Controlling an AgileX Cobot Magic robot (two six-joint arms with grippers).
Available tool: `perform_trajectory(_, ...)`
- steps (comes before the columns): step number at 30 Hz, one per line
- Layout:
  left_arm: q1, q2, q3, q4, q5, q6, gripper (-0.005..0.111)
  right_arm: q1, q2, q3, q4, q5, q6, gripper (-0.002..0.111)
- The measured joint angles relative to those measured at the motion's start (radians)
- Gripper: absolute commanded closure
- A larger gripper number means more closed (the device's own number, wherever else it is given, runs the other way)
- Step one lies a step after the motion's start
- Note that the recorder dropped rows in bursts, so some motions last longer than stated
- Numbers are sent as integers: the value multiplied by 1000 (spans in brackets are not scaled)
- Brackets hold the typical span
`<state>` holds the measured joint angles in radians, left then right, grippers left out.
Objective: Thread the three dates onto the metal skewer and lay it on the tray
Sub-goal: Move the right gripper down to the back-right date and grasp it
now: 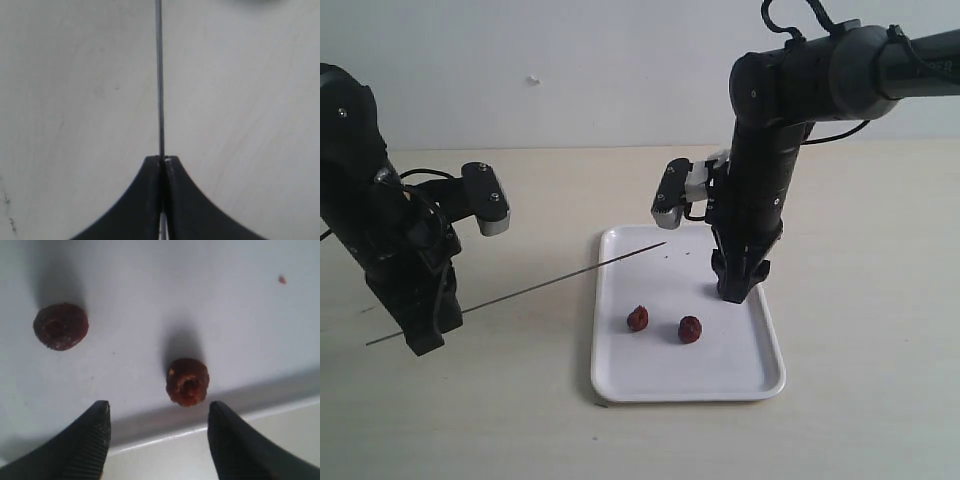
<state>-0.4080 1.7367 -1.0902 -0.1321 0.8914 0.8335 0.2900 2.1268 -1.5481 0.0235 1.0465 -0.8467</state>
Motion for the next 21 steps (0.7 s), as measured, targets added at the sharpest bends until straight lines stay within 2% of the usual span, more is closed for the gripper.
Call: perform_trajectory(21, 0, 0, 0, 0, 0, 0, 107, 0, 88, -9, -4, -132, 4, 51)
